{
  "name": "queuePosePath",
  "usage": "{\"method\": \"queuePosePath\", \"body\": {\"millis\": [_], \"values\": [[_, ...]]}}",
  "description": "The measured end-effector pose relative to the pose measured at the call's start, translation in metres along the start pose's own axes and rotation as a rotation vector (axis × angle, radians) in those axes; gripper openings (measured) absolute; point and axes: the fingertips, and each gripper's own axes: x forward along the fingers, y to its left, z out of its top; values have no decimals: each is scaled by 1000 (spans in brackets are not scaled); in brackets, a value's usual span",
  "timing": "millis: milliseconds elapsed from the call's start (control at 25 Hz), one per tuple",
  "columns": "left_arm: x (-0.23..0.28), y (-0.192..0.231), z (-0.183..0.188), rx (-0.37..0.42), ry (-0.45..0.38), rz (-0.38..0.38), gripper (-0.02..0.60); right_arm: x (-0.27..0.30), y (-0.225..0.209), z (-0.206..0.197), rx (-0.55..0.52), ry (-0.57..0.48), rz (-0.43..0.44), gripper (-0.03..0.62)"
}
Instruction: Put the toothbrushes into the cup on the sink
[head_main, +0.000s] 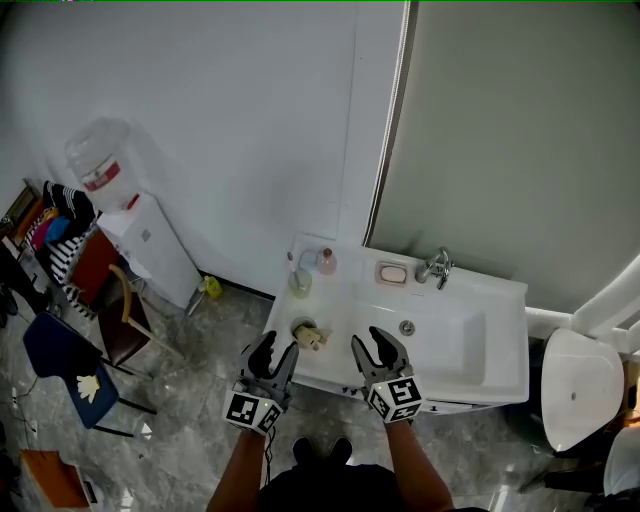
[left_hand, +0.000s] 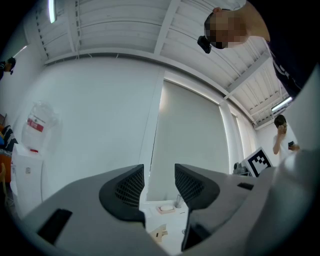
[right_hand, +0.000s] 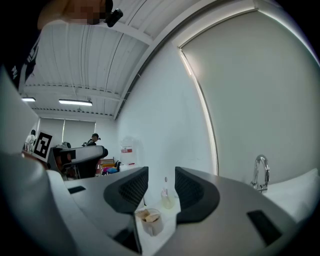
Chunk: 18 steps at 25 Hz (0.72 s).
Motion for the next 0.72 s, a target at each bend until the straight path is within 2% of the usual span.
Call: {"method": "queuePosePath", "body": {"millis": [720], "values": [[-10,-7,10,-7,-22,5,192,-9,6,5,20,-9,30,173]]}}
